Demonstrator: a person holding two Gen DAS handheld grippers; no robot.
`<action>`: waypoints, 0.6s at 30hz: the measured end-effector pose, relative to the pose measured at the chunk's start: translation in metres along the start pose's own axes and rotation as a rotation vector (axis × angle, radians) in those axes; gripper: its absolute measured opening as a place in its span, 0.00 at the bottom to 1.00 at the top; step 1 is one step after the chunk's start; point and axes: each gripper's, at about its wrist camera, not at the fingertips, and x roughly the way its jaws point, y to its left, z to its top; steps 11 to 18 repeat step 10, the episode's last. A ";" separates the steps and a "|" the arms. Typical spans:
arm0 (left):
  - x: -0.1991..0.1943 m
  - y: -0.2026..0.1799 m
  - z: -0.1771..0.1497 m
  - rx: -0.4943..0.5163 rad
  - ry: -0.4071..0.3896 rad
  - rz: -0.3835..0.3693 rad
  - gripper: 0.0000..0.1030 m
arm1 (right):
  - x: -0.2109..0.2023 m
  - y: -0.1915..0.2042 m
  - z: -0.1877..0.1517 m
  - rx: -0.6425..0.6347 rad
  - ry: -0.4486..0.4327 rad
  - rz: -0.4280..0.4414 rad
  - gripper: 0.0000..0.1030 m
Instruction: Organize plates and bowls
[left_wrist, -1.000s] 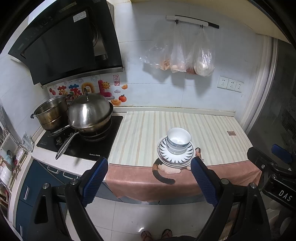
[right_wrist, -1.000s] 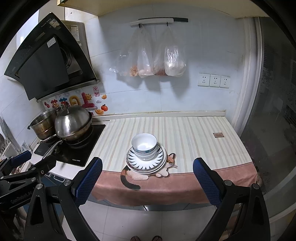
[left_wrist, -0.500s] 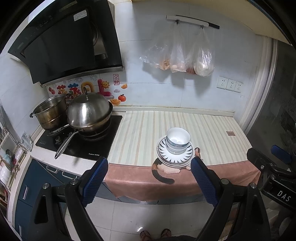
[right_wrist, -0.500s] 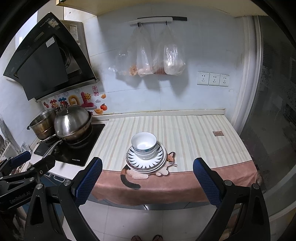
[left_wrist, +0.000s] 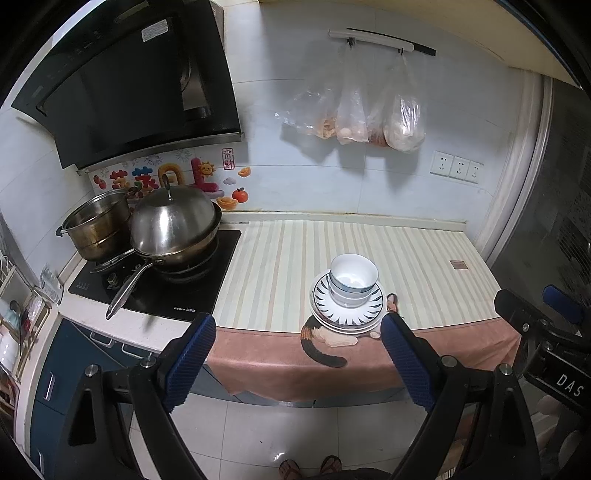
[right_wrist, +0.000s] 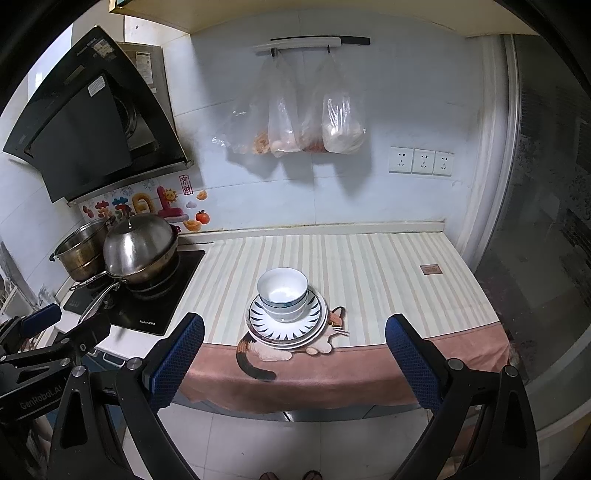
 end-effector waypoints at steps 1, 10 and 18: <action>0.000 0.000 0.000 0.000 0.000 0.001 0.89 | -0.001 0.000 0.000 0.000 0.000 0.000 0.98; 0.000 -0.002 0.000 -0.004 0.000 0.001 0.89 | 0.002 0.000 -0.001 0.003 0.007 -0.002 0.98; 0.000 -0.002 0.000 -0.004 0.000 0.001 0.89 | 0.002 0.000 -0.001 0.003 0.007 -0.002 0.98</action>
